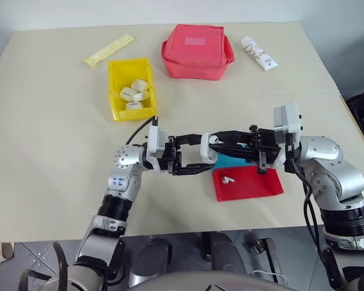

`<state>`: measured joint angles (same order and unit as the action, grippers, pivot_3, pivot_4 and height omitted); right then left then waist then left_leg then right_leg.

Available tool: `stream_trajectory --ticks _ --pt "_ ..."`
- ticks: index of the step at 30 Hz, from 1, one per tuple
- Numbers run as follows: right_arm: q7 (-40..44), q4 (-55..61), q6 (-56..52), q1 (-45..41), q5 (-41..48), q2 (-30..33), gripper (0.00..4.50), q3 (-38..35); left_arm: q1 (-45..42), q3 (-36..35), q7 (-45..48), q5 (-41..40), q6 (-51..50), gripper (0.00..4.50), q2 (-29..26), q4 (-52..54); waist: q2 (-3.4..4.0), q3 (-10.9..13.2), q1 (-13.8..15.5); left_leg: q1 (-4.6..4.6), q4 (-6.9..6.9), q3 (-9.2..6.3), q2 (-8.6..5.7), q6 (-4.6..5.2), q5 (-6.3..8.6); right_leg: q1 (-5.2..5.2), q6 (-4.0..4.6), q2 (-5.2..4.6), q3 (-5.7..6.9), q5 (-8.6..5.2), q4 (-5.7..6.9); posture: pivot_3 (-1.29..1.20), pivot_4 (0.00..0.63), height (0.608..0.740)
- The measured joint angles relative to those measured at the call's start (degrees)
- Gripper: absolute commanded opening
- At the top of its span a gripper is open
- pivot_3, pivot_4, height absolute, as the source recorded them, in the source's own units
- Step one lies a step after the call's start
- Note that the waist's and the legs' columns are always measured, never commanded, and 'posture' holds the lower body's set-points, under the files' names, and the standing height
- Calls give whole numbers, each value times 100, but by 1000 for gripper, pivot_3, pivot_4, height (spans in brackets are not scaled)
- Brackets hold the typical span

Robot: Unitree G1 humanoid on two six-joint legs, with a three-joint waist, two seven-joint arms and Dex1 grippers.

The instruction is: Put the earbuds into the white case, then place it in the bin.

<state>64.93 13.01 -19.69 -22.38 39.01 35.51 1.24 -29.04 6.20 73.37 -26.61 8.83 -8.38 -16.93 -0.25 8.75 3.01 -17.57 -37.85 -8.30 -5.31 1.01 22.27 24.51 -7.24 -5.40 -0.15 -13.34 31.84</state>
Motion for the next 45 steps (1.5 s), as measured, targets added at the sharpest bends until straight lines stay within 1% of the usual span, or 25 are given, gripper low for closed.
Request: stream_trajectory --ticks 9,17,21,28,33,40,45 --pt "278 -229 262 43 13 -86 509 45 -32 1 95 4 0 2782 78 -137 0 0 -7 0 -1 0 1 0 0 1 0 1 0 0 2 0 150 740" --pt "604 -486 280 -145 9 -89 509 112 -94 -1 226 2 -2 2782 78 -194 0 0 -9 0 -1 0 1 -1 0 1 0 0 0 0 1 0 150 740" --pt "677 -649 354 -289 -10 -227 509 123 -160 -86 248 2 -2 2782 76 -202 0 0 -11 0 -3 0 1 -1 0 1 0 0 0 0 3 0 150 740" --pt "345 -393 164 -410 -71 -350 509 92 -201 -296 324 -45 -7 2782 69 -204 0 0 -9 -2 -5 -1 1 -1 0 2 0 0 1 0 6 0 150 740" --pt "-55 14 -96 -411 46 -558 509 67 -201 -443 532 -275 -117 2782 35 -203 0 0 -12 -2 -5 -1 1 -1 0 2 0 0 1 0 12 0 150 740" --pt "-435 247 -176 -447 78 -894 509 71 -204 -466 735 -312 -334 2782 -67 -203 0 0 -19 -1 -6 -1 1 -1 0 2 0 2 1 0 16 0 150 740" --pt "-579 293 -198 -445 80 -979 509 70 -253 -497 855 -325 -494 2782 -130 -216 0 0 -17 -2 -6 -2 0 -1 -1 1 0 4 2 0 16 0 150 740"
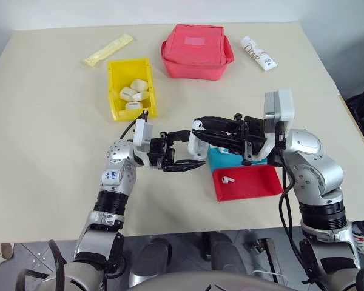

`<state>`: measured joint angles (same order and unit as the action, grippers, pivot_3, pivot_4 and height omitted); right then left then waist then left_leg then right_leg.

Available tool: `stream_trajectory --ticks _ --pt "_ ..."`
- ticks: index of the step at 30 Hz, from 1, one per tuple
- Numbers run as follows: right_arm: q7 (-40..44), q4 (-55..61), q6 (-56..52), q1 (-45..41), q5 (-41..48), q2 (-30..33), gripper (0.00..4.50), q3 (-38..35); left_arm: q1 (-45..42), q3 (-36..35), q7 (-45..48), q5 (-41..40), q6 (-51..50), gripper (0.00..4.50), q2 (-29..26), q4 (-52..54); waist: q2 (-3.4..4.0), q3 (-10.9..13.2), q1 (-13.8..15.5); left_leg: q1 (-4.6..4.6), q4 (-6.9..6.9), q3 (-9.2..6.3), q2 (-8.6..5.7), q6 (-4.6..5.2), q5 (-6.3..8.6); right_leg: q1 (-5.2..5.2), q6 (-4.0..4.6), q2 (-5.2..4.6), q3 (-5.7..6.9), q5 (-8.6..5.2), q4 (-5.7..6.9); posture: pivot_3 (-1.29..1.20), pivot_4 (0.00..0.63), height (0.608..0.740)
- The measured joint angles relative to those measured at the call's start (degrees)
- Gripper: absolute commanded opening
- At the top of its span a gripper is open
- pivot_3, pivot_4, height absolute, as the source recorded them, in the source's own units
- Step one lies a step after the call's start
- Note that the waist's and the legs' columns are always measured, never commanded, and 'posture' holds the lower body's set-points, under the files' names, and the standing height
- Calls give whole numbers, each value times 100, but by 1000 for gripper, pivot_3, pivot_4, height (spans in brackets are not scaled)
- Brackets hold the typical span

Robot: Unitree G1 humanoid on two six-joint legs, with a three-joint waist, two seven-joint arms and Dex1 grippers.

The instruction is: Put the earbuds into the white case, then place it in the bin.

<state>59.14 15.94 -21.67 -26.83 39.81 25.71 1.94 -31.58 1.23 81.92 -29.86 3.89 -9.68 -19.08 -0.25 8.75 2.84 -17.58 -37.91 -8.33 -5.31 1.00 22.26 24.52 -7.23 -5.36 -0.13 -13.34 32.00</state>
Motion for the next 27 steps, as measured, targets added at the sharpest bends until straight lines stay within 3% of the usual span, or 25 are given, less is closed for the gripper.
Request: stream_trajectory --ticks 27 --pt "22 -531 686 258 -354 -564 509 36 -115 -142 -78 -146 -518 2782 -207 128 1 0 -138 -1 -1 -3 2 0 -1 0 0 4 1 0 6 0 150 740"
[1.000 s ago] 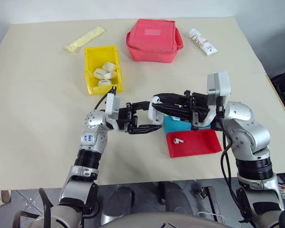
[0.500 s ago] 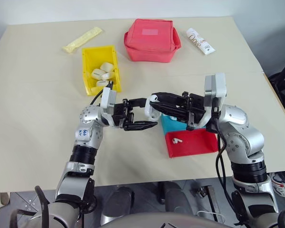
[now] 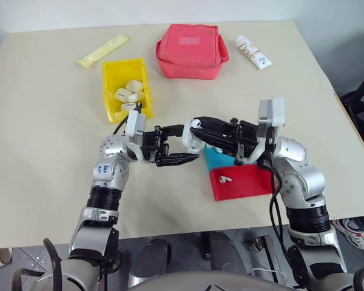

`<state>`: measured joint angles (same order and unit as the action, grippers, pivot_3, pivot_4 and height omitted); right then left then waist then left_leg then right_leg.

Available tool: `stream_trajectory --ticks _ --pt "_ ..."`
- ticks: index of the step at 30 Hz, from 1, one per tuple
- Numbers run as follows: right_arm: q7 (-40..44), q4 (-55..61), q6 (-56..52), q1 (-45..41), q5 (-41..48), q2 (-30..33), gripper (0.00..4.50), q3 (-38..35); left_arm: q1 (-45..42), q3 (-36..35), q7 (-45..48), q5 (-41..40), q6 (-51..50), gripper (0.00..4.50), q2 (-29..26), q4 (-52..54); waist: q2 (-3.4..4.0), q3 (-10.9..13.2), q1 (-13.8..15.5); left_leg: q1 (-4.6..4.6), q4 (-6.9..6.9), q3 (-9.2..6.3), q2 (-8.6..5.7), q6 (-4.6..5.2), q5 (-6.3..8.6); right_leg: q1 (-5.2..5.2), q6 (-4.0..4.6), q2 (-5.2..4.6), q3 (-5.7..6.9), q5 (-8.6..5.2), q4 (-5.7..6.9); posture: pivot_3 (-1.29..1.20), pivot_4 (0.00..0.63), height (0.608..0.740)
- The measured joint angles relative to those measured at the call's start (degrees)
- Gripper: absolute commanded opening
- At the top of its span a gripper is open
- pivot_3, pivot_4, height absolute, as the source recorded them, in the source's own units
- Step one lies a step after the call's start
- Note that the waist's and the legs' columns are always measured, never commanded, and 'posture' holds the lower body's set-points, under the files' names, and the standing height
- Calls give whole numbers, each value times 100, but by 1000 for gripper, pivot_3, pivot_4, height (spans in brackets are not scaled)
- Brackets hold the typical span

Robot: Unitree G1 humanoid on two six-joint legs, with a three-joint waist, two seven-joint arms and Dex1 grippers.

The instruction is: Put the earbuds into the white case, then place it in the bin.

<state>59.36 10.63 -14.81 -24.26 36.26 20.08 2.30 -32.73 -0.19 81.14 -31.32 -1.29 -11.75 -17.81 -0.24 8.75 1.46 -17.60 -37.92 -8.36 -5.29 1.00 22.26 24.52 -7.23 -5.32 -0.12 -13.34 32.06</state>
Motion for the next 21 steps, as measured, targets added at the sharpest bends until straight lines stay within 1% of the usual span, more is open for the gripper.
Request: stream_trajectory --ticks 6,14,21 --pt "132 -128 105 46 -57 30 509 -2 99 17 -108 -1 -3 2782 75 114 0 0 7 0 0 0 -2 0 0 -1 0 0 0 0 0 0 150 740" --pt "329 -171 141 71 -69 390 509 -33 115 73 -256 140 33 2782 246 81 0 0 4 0 0 1 -1 1 0 -1 0 -2 -1 0 0 0 150 740" --pt "354 -132 -15 -9 -90 684 509 -11 115 75 -287 233 257 2782 429 -116 0 0 7 0 -1 1 -1 1 0 -1 0 -5 -1 0 -2 0 150 740"
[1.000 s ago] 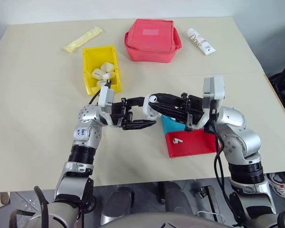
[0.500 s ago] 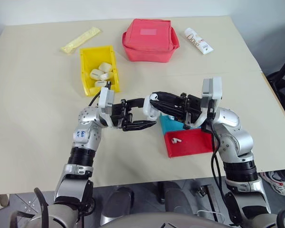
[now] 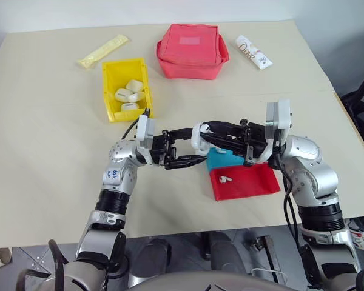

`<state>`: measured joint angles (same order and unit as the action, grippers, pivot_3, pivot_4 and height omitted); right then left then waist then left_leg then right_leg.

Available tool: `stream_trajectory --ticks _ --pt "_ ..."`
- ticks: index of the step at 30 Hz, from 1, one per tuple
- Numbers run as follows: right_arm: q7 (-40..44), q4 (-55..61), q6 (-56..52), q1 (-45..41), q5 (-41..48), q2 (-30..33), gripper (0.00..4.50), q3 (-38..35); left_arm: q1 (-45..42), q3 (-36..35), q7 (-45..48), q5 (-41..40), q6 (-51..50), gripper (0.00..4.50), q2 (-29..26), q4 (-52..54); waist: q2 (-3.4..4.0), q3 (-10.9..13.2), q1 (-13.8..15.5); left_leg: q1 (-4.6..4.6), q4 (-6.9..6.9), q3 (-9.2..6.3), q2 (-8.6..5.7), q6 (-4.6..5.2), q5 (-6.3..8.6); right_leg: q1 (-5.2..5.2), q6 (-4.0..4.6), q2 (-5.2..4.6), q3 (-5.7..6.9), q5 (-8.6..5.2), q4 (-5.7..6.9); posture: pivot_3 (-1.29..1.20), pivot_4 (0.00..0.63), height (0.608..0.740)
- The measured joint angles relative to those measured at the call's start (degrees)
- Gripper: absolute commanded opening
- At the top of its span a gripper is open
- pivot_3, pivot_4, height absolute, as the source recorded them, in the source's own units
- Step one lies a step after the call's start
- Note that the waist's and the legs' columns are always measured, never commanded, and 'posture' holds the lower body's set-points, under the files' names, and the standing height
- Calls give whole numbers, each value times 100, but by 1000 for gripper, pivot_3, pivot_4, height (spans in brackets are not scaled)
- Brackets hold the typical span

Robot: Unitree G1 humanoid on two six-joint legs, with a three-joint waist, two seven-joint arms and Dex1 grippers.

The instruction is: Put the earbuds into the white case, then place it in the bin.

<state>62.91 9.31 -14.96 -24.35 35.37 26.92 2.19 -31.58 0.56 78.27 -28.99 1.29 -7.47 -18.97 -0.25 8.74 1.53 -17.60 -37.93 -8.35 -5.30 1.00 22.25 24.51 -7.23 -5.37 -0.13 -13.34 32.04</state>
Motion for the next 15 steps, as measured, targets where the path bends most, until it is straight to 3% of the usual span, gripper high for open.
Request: stream_trajectory --ticks 15 --pt "14 162 -257 -58 -16 379 509 26 0 16 -3 82 373 2782 191 -218 -1 0 6 0 -1 0 0 0 0 -1 0 -2 0 0 -2 0 150 740"
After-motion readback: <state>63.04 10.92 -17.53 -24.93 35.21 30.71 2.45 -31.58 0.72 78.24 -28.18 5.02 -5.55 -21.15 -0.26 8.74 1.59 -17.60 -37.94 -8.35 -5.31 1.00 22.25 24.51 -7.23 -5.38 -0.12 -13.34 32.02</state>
